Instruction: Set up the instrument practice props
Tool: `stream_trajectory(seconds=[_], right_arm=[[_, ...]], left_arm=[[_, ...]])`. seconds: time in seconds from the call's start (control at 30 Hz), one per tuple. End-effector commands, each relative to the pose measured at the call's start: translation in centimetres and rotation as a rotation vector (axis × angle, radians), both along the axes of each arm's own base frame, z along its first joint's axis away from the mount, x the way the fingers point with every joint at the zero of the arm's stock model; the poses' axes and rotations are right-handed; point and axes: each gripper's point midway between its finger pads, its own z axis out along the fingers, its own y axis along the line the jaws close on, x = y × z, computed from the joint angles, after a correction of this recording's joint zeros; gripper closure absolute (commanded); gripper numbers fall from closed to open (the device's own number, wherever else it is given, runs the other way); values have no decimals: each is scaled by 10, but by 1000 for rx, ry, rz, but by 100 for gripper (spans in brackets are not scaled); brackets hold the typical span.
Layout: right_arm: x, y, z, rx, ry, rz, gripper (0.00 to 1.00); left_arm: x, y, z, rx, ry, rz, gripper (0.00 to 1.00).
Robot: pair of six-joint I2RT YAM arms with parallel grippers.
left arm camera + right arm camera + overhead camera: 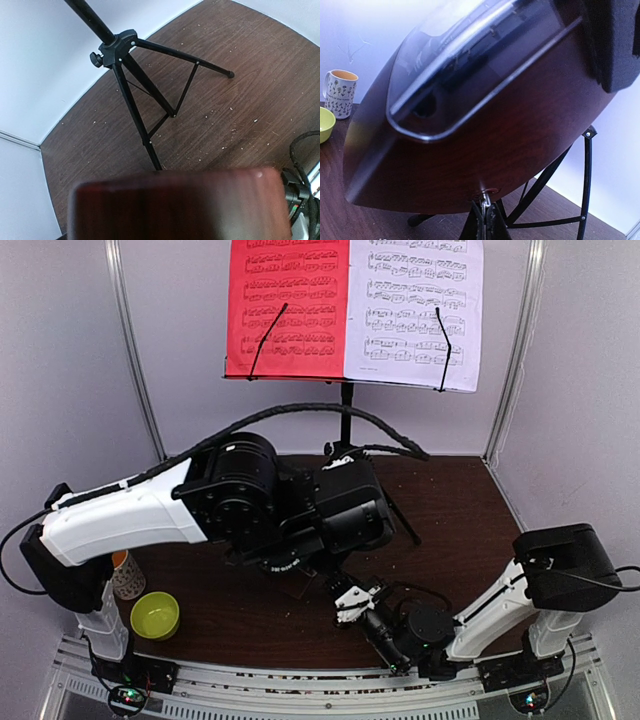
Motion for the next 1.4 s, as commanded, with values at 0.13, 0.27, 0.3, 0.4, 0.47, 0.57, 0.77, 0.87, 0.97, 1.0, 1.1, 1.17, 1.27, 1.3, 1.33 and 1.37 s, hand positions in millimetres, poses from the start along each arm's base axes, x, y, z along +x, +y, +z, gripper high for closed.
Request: stream_trajectory(seconds=[0.13,0.27,0.3,0.4,0.47,0.57,0.77,0.87,0.97,1.0,1.1,1.17,1.27,1.3,1.33,1.37], right_arm=[[-7,-3,22,170,79,115,100],[-7,-8,27,229,111,148,100],[-8,-10,28,247,123,164,100],[-9,-11,31,301,171,225,100],[-10,-11,32,326,206,265,100],[-8,-13,33,362,259,303,100],[-8,-23,38,428,325,345,100],[-12,-21,37,396,330,367,100],[-17,-21,31,343,340,390,92],[-20,-23,29,333,341,403,86],[-30,-31,24,308,340,431,64],[-39,-33,19,269,342,456,54],[-50,-38,10,225,368,466,44],[-51,-42,9,234,386,464,41],[-51,-47,6,240,407,458,37],[-50,-51,4,242,429,450,34]], left_arm=[[0,4,30,-104,-64,-15,79],[0,5,30,-98,-76,-13,80],[0,5,29,-95,-78,-11,80],[1,5,28,-90,-90,-12,80],[1,4,28,-94,-100,-15,80],[1,1,28,-112,-116,-23,80],[4,1,30,-142,-153,-24,80],[4,-2,27,-148,-164,-30,80],[7,-2,24,-162,-181,-21,80],[8,-2,22,-171,-182,-19,80],[15,-3,16,-237,-161,-20,80],[21,-1,15,-292,-159,-21,80],[26,-6,13,-355,-178,-43,79],[27,-8,11,-368,-180,-55,79],[28,-11,8,-381,-181,-66,79],[30,-14,3,-389,-176,-71,79]])
